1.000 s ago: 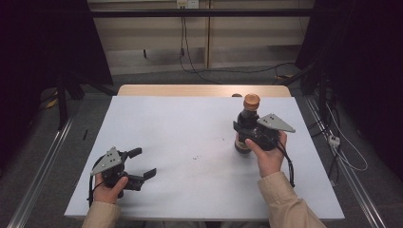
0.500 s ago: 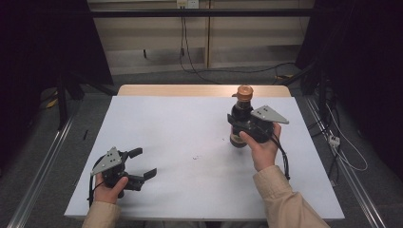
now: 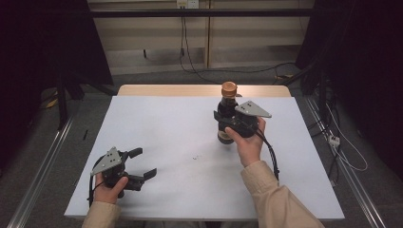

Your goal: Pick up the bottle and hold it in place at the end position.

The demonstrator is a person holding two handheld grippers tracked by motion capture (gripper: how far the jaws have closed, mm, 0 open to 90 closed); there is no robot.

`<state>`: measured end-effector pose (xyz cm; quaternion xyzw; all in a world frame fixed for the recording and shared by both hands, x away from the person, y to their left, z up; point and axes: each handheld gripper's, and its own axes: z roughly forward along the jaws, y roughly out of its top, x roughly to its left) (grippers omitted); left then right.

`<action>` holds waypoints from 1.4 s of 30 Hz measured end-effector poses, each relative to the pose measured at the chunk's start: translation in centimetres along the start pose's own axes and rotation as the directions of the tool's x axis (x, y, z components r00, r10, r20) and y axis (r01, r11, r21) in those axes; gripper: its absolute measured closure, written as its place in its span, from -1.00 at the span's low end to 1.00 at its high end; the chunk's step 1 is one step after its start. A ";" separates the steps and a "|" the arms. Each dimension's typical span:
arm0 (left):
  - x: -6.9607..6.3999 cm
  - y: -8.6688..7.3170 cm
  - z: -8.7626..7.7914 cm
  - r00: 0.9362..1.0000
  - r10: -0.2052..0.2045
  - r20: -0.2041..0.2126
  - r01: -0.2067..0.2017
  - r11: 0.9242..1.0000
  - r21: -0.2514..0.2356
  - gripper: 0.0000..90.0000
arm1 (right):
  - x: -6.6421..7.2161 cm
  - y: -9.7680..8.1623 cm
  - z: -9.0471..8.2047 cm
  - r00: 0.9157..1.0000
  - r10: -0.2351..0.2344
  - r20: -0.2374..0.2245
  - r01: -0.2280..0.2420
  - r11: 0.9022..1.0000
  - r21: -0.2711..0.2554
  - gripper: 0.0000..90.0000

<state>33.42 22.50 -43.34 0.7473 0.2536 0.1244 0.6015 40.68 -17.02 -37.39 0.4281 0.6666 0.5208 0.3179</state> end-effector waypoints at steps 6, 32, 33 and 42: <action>0.1 0.0 0.0 1.000 -0.003 0.002 0.003 1.000 -0.002 -0.93 | 0.7 -0.1 1.1 1.000 0.006 -0.016 -0.006 1.000 0.001 -0.38; 0.0 0.0 0.0 1.000 -0.001 0.002 0.001 1.000 0.001 -0.93 | 3.5 -1.1 4.0 0.998 0.009 -0.069 -0.009 1.000 0.010 -0.38; 0.0 0.0 0.0 1.000 -0.002 0.002 0.002 1.000 0.000 -0.93 | 3.6 -1.2 4.1 0.997 0.010 -0.073 -0.009 1.000 0.007 -0.38; 0.1 0.0 0.0 1.000 -0.003 0.001 0.003 1.000 -0.002 -0.93 | 4.4 -0.9 4.9 0.996 -0.009 -0.090 0.009 1.000 -0.006 -0.38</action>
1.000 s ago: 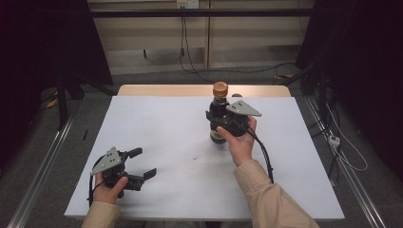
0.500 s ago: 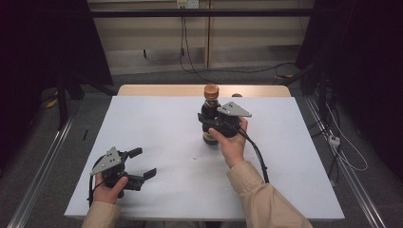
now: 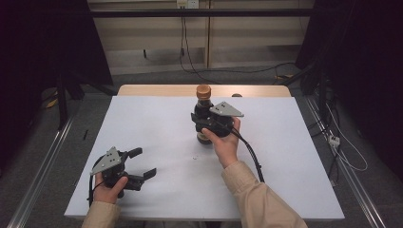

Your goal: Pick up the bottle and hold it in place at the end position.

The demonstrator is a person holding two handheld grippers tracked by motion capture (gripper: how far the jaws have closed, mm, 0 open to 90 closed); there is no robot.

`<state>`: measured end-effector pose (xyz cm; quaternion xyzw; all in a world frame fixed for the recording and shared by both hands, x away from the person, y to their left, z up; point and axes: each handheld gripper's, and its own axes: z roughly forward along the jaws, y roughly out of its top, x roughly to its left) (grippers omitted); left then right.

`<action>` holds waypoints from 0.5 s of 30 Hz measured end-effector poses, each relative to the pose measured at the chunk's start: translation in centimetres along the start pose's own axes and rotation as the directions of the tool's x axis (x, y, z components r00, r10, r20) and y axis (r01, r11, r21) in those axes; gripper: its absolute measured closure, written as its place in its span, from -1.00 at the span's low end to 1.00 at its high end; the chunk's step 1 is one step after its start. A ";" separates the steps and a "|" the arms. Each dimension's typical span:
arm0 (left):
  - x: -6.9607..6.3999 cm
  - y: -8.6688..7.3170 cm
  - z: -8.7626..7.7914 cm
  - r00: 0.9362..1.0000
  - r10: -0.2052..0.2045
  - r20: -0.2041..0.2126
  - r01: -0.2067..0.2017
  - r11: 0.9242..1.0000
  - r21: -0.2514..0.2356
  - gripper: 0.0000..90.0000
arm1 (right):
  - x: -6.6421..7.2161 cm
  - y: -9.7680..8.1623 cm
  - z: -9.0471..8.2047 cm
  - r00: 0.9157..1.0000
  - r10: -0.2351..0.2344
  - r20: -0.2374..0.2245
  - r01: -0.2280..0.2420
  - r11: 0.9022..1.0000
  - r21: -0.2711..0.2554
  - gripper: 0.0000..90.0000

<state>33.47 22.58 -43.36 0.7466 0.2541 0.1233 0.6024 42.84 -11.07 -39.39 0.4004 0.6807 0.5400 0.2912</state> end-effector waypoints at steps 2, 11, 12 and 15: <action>0.0 0.0 0.0 1.000 -0.001 0.000 0.001 1.000 -0.002 -0.93 | 0.2 0.0 0.2 1.000 -0.005 0.000 0.005 1.000 -0.004 -0.38; 0.0 0.0 -0.1 1.000 0.000 0.002 0.000 1.000 -0.006 -0.93 | 0.3 -0.3 0.6 1.000 -0.007 -0.005 0.007 1.000 -0.001 -0.38; 0.0 0.0 -0.1 1.000 -0.001 0.002 0.001 1.000 -0.008 -0.93 | 0.3 -0.5 0.6 1.000 -0.007 -0.004 0.007 1.000 0.002 -0.38; 0.0 0.0 -0.1 1.000 -0.004 0.000 0.004 1.000 -0.009 -0.93 | 0.2 -0.7 0.7 1.000 -0.008 -0.009 0.008 1.000 -0.004 -0.38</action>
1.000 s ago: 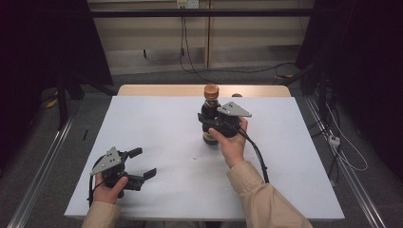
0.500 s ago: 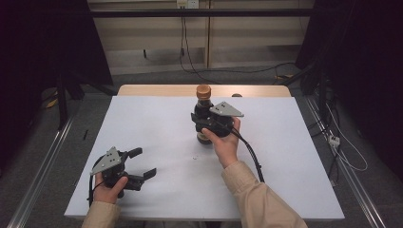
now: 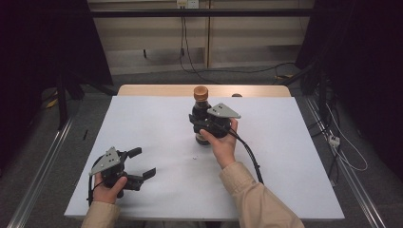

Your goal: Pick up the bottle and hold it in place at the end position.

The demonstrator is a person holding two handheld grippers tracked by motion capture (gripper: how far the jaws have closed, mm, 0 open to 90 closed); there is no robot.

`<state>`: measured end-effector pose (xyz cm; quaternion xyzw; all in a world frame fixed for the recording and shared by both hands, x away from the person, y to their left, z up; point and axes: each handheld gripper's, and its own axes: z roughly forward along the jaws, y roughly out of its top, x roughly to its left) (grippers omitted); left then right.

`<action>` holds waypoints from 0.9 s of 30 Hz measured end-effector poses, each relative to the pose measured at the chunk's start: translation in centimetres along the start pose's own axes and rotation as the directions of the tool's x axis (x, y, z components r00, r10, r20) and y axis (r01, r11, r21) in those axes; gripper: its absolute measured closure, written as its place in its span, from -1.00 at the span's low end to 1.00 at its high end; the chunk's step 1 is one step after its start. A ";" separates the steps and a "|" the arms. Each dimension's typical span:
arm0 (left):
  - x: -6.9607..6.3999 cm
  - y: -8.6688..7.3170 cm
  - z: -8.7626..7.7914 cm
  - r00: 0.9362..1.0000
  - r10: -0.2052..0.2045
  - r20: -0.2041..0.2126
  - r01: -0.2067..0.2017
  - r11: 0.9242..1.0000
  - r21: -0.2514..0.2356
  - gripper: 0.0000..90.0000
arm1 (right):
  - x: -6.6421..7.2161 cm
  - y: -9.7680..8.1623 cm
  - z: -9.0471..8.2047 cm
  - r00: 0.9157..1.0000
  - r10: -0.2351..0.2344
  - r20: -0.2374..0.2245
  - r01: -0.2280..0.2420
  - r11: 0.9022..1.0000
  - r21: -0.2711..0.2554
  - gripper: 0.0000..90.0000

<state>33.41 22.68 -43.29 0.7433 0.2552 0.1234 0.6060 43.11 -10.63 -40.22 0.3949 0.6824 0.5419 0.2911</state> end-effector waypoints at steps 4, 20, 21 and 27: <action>0.0 0.0 0.1 1.000 0.002 0.002 -0.002 1.000 0.004 -0.93 | -0.1 -0.1 -0.1 1.000 -0.003 -0.005 0.003 1.000 0.000 -0.38; -0.1 -0.1 0.3 1.000 0.006 0.004 -0.006 1.000 0.022 -0.93 | -0.8 -0.6 -0.9 1.000 0.015 -0.003 -0.015 0.999 0.044 -0.37; -0.1 -0.1 0.3 1.000 0.006 0.004 -0.006 1.000 0.022 -0.93 | -0.8 -0.7 -0.9 1.000 0.008 0.001 -0.008 0.999 0.045 -0.36; 0.0 -0.2 0.6 1.000 -0.004 0.006 0.003 1.000 0.028 -0.93 | -0.6 -1.2 -1.2 0.999 0.046 0.011 -0.046 0.997 0.058 -0.39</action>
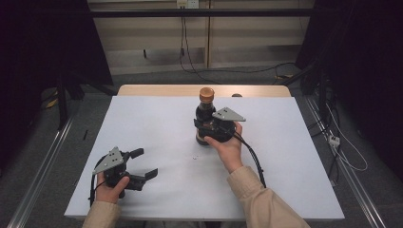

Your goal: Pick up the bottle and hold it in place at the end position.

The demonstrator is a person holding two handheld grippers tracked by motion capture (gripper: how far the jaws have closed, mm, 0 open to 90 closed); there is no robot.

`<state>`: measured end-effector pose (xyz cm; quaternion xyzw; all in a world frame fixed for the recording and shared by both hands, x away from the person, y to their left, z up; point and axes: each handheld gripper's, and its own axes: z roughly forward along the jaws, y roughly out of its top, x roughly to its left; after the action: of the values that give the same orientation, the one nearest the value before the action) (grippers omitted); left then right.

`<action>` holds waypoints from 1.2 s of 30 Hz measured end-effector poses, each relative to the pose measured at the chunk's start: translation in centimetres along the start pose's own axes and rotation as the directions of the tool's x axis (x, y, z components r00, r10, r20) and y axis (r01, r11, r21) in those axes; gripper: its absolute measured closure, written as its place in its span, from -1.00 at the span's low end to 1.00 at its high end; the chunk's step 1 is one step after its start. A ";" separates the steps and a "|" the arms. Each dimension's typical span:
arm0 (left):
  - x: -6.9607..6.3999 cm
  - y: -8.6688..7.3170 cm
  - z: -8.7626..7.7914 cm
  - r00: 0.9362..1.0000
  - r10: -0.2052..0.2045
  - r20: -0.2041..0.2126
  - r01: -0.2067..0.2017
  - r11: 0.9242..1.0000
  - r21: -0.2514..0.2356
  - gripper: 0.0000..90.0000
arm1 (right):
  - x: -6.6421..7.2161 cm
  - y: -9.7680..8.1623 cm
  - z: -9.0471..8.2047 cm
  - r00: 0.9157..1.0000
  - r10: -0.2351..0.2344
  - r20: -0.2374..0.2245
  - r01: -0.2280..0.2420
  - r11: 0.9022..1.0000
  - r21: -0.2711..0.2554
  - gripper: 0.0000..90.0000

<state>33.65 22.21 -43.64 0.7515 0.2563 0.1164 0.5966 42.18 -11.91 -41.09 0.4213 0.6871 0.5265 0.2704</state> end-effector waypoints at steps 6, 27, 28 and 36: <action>0.0 0.0 0.1 1.000 0.004 0.004 -0.004 1.000 0.006 -0.92 | -0.1 -0.3 0.1 1.000 -0.017 -0.010 0.017 1.000 0.007 -0.36; -0.1 1.2 1.1 0.999 -0.016 -0.050 0.016 1.000 -0.003 -0.89 | -0.5 -0.8 0.1 0.999 -0.006 -0.045 0.005 1.000 -0.017 -0.32; -0.1 1.2 1.1 0.999 -0.016 -0.050 0.016 1.000 -0.003 -0.89 | -0.5 -0.9 0.1 0.999 -0.004 -0.045 0.004 1.000 -0.017 -0.32; -0.1 2.3 1.8 0.997 -0.035 -0.061 0.036 0.999 0.011 -0.87 | -0.5 -0.9 0.2 0.999 -0.005 -0.047 0.005 1.000 -0.016 -0.32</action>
<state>35.03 20.27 -41.92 0.7464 0.2885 0.1272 0.5861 42.31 -12.36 -41.99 0.4051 0.6901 0.5409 0.2589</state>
